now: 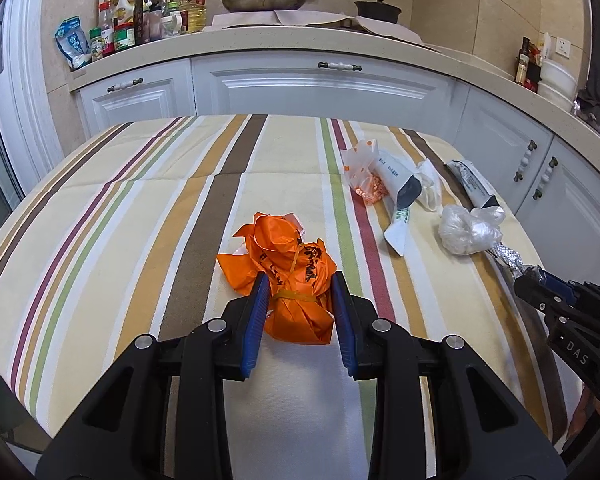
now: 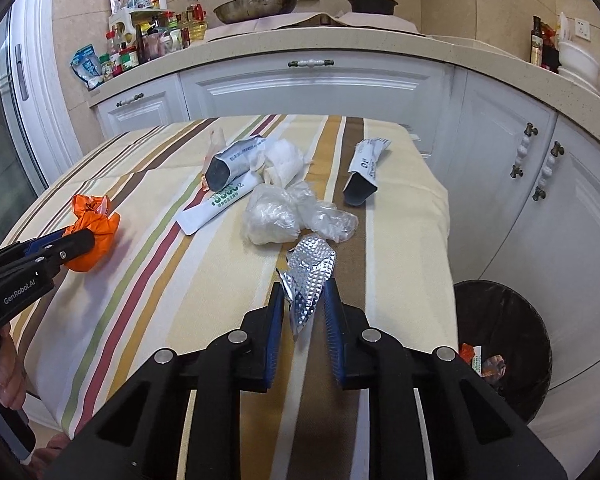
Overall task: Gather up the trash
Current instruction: 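Carry the orange bag and foil packet over the bin and release both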
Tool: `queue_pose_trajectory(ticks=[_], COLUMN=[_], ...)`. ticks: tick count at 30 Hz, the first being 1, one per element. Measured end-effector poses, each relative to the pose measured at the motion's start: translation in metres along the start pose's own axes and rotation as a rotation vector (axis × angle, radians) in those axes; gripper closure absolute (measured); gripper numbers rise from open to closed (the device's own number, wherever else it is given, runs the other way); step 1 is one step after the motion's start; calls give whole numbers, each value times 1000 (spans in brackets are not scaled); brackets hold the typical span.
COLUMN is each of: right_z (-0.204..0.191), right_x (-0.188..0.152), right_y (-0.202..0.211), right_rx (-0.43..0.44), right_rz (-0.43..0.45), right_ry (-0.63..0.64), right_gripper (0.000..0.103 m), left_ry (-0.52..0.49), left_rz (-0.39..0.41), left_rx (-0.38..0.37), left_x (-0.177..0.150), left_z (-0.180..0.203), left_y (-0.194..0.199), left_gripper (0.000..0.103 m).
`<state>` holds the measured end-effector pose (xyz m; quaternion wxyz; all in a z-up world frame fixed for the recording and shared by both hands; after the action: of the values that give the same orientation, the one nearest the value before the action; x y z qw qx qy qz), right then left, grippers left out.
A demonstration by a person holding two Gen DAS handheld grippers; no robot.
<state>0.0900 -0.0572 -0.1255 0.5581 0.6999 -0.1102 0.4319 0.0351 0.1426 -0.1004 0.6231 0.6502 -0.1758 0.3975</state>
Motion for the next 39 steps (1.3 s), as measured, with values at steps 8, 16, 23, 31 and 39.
queue_pose_trajectory(ticks=[8, 16, 23, 31, 39], right_z=[19, 63, 112, 163, 203], right_x=[2, 1, -9, -30, -45], right_y=[31, 70, 102, 115, 107], right_rx=[-52, -160, -268, -337, -370], right_rz=[72, 136, 183, 187, 178], right_ry=[-9, -60, -131, -206, -251], right_gripper=[82, 82, 82, 82, 82], left_ry=[-38, -110, -207, -318, -406], left_rz=[33, 53, 66, 53, 20], left_rx=[-39, -132, -239, -322, -352], left_x=[5, 9, 13, 3, -11], left_z=[24, 81, 158, 244, 318], left_y=[18, 28, 31, 23, -2], left_gripper=[72, 72, 72, 72, 72])
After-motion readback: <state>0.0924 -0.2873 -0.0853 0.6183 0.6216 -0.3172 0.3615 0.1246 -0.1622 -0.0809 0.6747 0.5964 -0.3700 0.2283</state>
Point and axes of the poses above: each gripper's, at about its wrist camera, not at the fingertips, and y roughly against the way its jaws point, z to its right, x to its top, the point moved 6 cm from there along -y, roughly the way its jaws point, and after that the axes turned 4 degrees about y, right-handed, at the moved point
